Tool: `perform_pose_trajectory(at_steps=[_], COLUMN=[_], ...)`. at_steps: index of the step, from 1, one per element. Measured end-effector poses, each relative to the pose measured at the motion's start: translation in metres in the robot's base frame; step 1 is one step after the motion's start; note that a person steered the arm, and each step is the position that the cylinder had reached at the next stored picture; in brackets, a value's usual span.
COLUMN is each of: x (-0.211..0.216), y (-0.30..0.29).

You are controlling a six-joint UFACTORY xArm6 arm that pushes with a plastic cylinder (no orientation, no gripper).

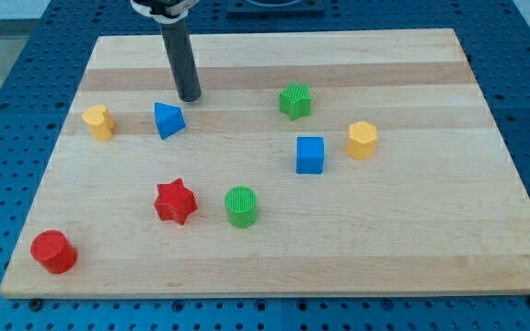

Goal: Nudge the green circle down a bit

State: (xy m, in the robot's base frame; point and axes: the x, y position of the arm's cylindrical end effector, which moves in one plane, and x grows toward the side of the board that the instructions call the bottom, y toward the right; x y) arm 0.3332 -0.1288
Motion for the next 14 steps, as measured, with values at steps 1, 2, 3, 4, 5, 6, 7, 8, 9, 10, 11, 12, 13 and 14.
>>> perform_pose_trajectory(at_steps=[1,2,3,4,5,6,7,8,9,10,11,12,13,14], x=[0.028,0.074,0.074,0.088,0.091,0.085,0.053,0.037,0.037,0.063,0.096,0.096,0.097,0.089], y=[0.004,0.015,0.015,0.015,0.019,0.023,0.023,0.017,0.014,0.031,0.055,0.055,0.06,0.068])
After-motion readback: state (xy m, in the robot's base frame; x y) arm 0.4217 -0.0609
